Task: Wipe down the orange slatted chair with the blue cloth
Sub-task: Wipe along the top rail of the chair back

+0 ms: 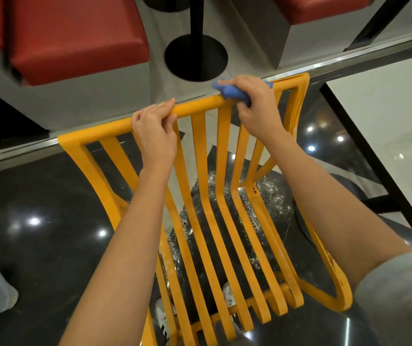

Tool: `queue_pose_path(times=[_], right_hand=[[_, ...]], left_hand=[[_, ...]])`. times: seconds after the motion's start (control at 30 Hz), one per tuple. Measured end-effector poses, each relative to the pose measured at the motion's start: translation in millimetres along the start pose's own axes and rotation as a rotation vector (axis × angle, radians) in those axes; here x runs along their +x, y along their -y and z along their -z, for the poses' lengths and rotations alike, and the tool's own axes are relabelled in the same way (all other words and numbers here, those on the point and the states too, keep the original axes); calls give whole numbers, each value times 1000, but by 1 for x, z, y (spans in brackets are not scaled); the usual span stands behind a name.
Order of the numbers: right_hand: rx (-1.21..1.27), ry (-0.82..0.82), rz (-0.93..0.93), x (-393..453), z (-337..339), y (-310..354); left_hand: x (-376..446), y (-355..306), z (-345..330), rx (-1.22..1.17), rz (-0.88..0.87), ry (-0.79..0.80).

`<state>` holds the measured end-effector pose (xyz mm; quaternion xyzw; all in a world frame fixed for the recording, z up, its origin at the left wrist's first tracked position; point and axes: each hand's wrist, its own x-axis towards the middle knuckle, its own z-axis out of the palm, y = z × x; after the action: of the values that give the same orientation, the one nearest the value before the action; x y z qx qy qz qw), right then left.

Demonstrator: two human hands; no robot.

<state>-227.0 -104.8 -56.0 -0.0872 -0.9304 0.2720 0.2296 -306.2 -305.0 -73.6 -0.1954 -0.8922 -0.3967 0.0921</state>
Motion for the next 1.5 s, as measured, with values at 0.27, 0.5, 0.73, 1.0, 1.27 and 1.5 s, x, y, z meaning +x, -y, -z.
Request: queue_pose_path(times=[0.27,0.5,0.73,1.0,1.27,1.5], right_hand=[[67,-10,71,-10,-37,35],[8,-559,-121,-13,69,-43],[-66,44,-27,0,33,-49],[-285,-61,-230,11,64,-86],[-49,29,-96,7,67,-77],[-347,355,-246,61,31,-31]], left_hand=[[3,1,3,-13,9,50],[7,-35,18,231,-26,238],[12,-85,-38,97,-113,374],[14,-65,-42,-41,-145,294],[31,-58,-15,-71,-101,454],[35,-50,-11,-53,-72,469]])
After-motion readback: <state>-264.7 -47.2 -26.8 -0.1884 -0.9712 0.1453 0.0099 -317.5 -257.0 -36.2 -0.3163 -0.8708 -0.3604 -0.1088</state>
